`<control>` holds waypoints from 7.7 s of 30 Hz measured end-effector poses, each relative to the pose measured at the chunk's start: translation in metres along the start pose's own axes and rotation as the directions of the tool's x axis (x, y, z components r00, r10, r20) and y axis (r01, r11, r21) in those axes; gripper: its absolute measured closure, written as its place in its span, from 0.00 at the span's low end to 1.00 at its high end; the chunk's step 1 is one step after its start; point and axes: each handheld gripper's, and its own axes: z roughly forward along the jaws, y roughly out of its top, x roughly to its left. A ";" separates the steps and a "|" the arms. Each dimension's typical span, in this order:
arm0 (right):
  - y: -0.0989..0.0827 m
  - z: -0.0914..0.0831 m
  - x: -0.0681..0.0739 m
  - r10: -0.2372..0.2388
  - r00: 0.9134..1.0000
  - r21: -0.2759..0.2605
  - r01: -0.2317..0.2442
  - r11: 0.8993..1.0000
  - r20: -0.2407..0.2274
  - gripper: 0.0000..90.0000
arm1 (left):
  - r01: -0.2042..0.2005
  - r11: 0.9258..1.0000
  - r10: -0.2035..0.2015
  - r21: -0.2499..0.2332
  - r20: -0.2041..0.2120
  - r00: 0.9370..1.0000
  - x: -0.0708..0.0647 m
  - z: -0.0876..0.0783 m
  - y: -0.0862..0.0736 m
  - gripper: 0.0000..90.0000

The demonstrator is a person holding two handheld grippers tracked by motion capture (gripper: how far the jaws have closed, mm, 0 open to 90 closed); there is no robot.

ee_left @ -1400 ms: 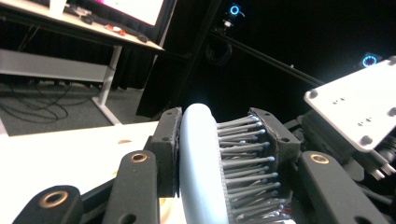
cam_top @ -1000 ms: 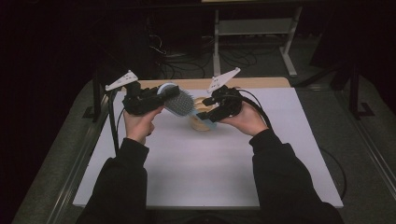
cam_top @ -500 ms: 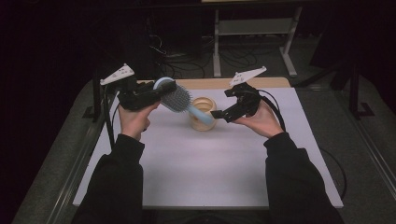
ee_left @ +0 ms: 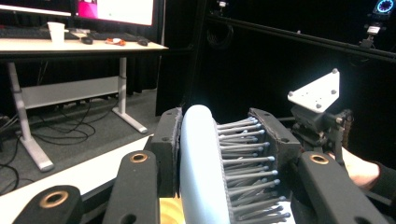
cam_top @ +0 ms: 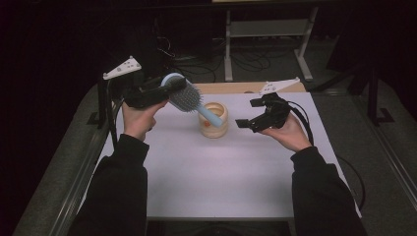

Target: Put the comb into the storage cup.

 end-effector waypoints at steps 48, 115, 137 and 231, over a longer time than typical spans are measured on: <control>-0.105 -0.054 -0.002 0.114 0.991 -0.056 -0.110 0.992 0.072 0.00 | -0.031 0.999 0.030 -0.016 -0.098 0.995 0.031 0.023 0.037 0.64; -0.156 -0.072 0.015 0.121 0.981 -0.109 -0.105 0.988 0.152 0.00 | 0.048 0.994 -0.032 0.099 -0.155 0.987 0.066 0.076 -0.030 0.63; -0.157 -0.073 0.015 0.115 0.981 -0.114 -0.098 0.989 0.153 0.00 | 0.054 0.991 -0.033 0.122 -0.164 0.986 0.069 0.092 -0.045 0.63; -0.161 -0.069 0.014 0.113 0.980 -0.066 -0.103 0.992 0.163 0.00 | 0.016 0.993 -0.009 0.114 -0.059 0.998 0.084 0.027 -0.096 0.00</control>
